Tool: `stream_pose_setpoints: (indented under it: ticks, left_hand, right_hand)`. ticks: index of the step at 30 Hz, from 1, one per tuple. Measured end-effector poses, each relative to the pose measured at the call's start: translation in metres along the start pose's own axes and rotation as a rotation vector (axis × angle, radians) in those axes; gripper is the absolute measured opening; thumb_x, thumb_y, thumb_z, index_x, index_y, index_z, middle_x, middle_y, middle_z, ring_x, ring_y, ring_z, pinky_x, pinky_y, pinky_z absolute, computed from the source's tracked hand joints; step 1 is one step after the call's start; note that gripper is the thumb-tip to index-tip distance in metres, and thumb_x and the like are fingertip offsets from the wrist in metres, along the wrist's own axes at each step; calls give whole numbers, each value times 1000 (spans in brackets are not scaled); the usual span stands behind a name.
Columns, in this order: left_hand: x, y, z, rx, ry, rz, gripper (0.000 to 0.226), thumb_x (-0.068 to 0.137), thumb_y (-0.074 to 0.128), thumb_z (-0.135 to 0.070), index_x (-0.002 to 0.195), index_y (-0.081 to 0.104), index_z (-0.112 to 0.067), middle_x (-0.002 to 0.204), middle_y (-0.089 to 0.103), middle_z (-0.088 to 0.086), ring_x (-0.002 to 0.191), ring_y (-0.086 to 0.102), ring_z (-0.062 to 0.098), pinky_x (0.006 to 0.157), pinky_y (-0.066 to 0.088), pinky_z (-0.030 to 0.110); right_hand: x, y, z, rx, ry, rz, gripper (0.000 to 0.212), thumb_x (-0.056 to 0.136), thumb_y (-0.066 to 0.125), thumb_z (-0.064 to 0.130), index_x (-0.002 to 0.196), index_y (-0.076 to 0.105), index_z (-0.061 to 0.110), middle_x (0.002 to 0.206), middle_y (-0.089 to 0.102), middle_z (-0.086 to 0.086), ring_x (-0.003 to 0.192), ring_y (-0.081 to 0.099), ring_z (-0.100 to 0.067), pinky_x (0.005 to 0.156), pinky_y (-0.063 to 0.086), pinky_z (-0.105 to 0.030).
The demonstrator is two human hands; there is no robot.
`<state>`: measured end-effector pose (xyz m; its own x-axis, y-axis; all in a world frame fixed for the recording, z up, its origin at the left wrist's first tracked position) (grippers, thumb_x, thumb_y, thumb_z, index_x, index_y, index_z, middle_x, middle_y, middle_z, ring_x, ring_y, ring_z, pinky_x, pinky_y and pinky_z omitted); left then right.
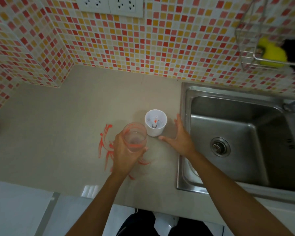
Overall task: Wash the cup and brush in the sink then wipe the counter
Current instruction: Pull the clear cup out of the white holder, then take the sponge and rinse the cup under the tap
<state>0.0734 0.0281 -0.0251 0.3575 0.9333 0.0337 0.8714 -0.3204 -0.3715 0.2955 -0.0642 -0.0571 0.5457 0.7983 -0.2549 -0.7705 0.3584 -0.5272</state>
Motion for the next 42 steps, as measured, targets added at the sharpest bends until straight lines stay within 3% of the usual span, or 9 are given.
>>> stream_pose_setpoints:
  ticks: [3,7,10,15,18,23,29,35,42]
  left_hand:
    - [-36,32,-17,12,35,65,82,47,95,-17,106,43,-43,105,52,-22,100,54,-10,87,39,2]
    - [-71,98,-23,57,-5,228,83,52,93,-33,117,42,-27,116,50,-4,112,51,13,96,39,12]
    - [-90,154,-41,127,42,333,78,56,91,-31,118,46,-20,117,48,-4,111,51,17,94,46,30]
    - [-111,238,-67,262,91,487,81,59,87,-29,127,45,-16,119,43,-6,108,48,10,92,41,21]
    - [-116,278,-70,455,147,554,80,59,85,-31,127,46,-12,123,48,5,110,49,20,93,46,31]
    - [-120,325,-80,837,234,610,74,67,78,-38,128,46,-11,126,46,12,112,47,32,91,41,40]
    - [-121,359,-82,1059,343,652,72,73,67,-60,127,42,-19,123,44,8,110,44,28,93,39,39]
    - [-112,376,-97,1338,471,626,70,69,73,-41,127,39,-20,118,44,8,104,44,25,91,39,37]
    - [-95,382,-131,1583,561,529,68,71,73,-23,128,37,-17,119,45,11,107,45,27,104,32,45]
  right_hand:
    - [-41,-39,-38,-29,26,-41,97,81,68,50,152,5,31,157,24,4,141,28,-16,114,28,-42]
    - [-93,-93,-127,-257,172,-41,86,84,55,60,151,12,27,155,28,-3,140,30,-23,112,30,-42]
    - [-127,-136,-185,-387,247,-51,72,89,52,52,148,27,18,150,36,-10,138,33,-26,111,29,-41]
    - [-152,-198,-243,-582,263,-30,50,98,40,39,139,40,10,142,45,-12,135,33,-28,115,19,-40]
    - [-151,-221,-252,-657,242,-34,40,98,39,31,130,46,8,131,51,-13,126,40,-28,113,20,-38]
    - [-144,-220,-276,-720,245,32,63,89,12,46,119,55,9,127,56,-13,126,41,-28,113,22,-39]
    - [-144,-219,-272,-803,245,64,58,97,24,38,139,40,0,145,41,-17,139,30,-26,119,10,-44]
    - [-142,-217,-278,-838,243,66,62,97,21,40,142,34,-1,148,37,-18,140,27,-29,119,9,-44]
    - [-140,-219,-280,-821,214,36,59,97,22,39,139,38,0,143,43,-18,135,34,-28,119,12,-43]
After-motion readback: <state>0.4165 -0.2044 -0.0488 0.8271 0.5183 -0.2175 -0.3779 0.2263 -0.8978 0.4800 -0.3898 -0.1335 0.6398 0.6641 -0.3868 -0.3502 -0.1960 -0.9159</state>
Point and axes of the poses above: each hand's wrist, its own x-axis towards the middle knuckle, its own y-axis out of the palm, z = x × y, the point moved 9 cm from there along x, towards the middle knuckle
